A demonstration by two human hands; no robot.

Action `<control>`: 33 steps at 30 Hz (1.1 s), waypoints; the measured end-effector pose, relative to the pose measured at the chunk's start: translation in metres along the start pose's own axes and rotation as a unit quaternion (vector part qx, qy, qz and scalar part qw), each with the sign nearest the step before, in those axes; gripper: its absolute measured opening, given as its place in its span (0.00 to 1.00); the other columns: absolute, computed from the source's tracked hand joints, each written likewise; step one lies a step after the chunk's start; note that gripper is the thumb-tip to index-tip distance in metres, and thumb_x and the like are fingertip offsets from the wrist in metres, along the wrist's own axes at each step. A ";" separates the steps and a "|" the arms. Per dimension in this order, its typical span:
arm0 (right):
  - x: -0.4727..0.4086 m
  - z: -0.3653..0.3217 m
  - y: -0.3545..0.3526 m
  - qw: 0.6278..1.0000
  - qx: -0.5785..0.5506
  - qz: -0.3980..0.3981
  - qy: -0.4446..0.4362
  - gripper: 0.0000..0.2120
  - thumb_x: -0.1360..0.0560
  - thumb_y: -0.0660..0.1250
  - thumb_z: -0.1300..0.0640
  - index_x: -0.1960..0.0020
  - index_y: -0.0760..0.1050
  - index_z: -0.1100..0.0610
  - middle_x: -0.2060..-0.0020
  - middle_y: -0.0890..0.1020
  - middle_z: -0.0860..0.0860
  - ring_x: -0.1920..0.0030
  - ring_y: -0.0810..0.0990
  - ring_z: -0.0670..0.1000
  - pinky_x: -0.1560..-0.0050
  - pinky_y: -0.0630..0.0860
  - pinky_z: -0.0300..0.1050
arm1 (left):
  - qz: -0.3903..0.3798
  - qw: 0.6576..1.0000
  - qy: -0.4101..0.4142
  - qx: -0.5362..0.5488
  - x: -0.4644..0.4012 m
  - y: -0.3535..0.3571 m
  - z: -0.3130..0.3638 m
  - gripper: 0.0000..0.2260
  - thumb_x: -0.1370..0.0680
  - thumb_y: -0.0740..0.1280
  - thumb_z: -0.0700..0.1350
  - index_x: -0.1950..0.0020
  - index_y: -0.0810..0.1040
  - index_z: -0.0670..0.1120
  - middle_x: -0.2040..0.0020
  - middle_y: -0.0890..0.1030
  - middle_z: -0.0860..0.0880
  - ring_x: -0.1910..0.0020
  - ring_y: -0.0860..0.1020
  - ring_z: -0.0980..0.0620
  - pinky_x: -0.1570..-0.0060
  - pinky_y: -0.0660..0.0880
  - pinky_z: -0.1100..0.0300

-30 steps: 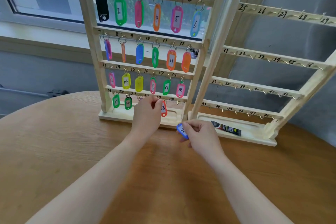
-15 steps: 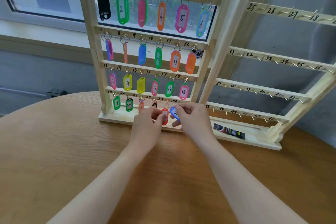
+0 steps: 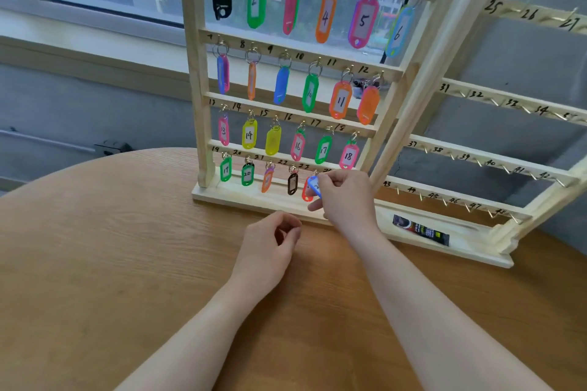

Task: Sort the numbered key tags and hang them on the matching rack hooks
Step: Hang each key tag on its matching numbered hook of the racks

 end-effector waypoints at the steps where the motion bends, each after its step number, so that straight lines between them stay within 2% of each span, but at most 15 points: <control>1: 0.000 0.000 0.000 1.000 0.000 0.002 0.001 0.15 0.18 0.61 0.58 0.57 0.83 0.57 0.65 0.86 0.49 0.70 0.85 0.47 0.69 0.73 0.41 | -0.001 1.000 -0.002 0.002 0.000 0.000 0.000 0.04 0.22 0.71 0.43 0.53 0.83 0.52 0.61 0.83 0.58 0.60 0.77 0.58 0.60 0.69 0.71; 4: 0.000 -0.001 0.003 1.000 0.000 0.006 0.006 0.14 0.19 0.60 0.58 0.58 0.81 0.55 0.67 0.85 0.48 0.70 0.85 0.48 0.68 0.73 0.43 | 0.000 1.000 -0.008 0.020 0.001 0.000 -0.002 0.04 0.22 0.71 0.43 0.55 0.82 0.52 0.62 0.83 0.56 0.63 0.76 0.57 0.62 0.69 0.71; 9: -0.001 -0.001 0.003 1.000 0.012 -0.008 0.014 0.14 0.19 0.60 0.59 0.60 0.80 0.56 0.66 0.86 0.49 0.70 0.85 0.49 0.67 0.74 0.43 | -0.008 1.000 -0.010 0.012 0.000 0.001 -0.004 0.04 0.22 0.70 0.45 0.55 0.81 0.54 0.62 0.82 0.56 0.63 0.76 0.56 0.61 0.72 0.66; 12: -0.003 -0.001 0.003 1.000 0.019 -0.008 0.017 0.15 0.19 0.60 0.59 0.61 0.80 0.56 0.66 0.86 0.49 0.71 0.85 0.49 0.66 0.75 0.43 | -0.006 1.000 -0.006 0.006 0.000 0.001 -0.005 0.04 0.22 0.70 0.45 0.55 0.82 0.54 0.62 0.82 0.56 0.62 0.77 0.56 0.61 0.71 0.67; 16: -0.003 0.002 0.005 0.999 0.031 -0.010 0.019 0.14 0.19 0.60 0.59 0.59 0.80 0.56 0.65 0.86 0.49 0.71 0.85 0.48 0.68 0.73 0.41 | -0.005 1.000 -0.003 0.006 0.000 0.001 -0.005 0.04 0.22 0.70 0.45 0.55 0.82 0.54 0.62 0.82 0.56 0.62 0.77 0.56 0.62 0.72 0.66; 21: 0.000 0.007 0.004 0.999 0.036 -0.028 0.023 0.12 0.19 0.62 0.55 0.57 0.81 0.55 0.62 0.86 0.48 0.71 0.85 0.49 0.63 0.77 0.47 | -0.007 1.000 0.000 0.000 -0.002 0.002 -0.006 0.04 0.22 0.70 0.45 0.55 0.81 0.54 0.62 0.82 0.55 0.62 0.77 0.55 0.61 0.73 0.65; 23: 0.003 0.009 0.001 0.998 0.039 -0.032 0.022 0.13 0.19 0.64 0.54 0.58 0.82 0.57 0.64 0.86 0.49 0.71 0.85 0.49 0.59 0.80 0.51 | -0.016 1.000 0.009 -0.017 -0.001 0.003 -0.005 0.04 0.22 0.70 0.45 0.55 0.81 0.54 0.63 0.82 0.56 0.62 0.77 0.56 0.61 0.73 0.65; 25: 0.010 0.011 -0.003 0.998 0.051 -0.042 0.022 0.11 0.20 0.65 0.54 0.58 0.81 0.57 0.66 0.85 0.49 0.71 0.84 0.47 0.58 0.81 0.50 | -0.028 0.999 0.016 -0.039 0.001 0.003 -0.003 0.04 0.21 0.69 0.46 0.54 0.81 0.55 0.63 0.82 0.56 0.62 0.77 0.57 0.62 0.73 0.66; 29: 0.028 0.014 -0.021 0.996 0.065 -0.058 0.035 0.10 0.22 0.65 0.55 0.58 0.81 0.58 0.67 0.85 0.49 0.72 0.83 0.48 0.61 0.80 0.48 | -0.026 0.998 0.005 -0.058 0.004 0.001 -0.001 0.05 0.22 0.69 0.46 0.55 0.81 0.55 0.63 0.81 0.57 0.62 0.77 0.58 0.62 0.71 0.68; 31: 0.040 0.016 -0.035 0.994 0.083 -0.057 0.034 0.10 0.22 0.65 0.55 0.59 0.81 0.57 0.67 0.85 0.50 0.73 0.83 0.48 0.67 0.77 0.43 | -0.027 0.998 0.000 -0.056 0.007 0.001 0.004 0.05 0.22 0.70 0.44 0.56 0.81 0.54 0.62 0.82 0.57 0.61 0.77 0.59 0.62 0.70 0.69; 33: 0.055 0.019 -0.050 0.992 0.109 -0.065 0.027 0.11 0.22 0.65 0.56 0.60 0.80 0.58 0.66 0.86 0.51 0.73 0.83 0.48 0.68 0.75 0.41 | -0.047 0.997 -0.004 -0.053 0.014 0.004 0.012 0.06 0.23 0.70 0.44 0.57 0.81 0.54 0.63 0.82 0.57 0.62 0.77 0.59 0.62 0.71 0.69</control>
Point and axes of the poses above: each hand's wrist, its own x-axis away from the middle knuckle, its own y-axis out of the palm, z = x × y, the point moved 4 cm from there along -x, towards the middle knuckle
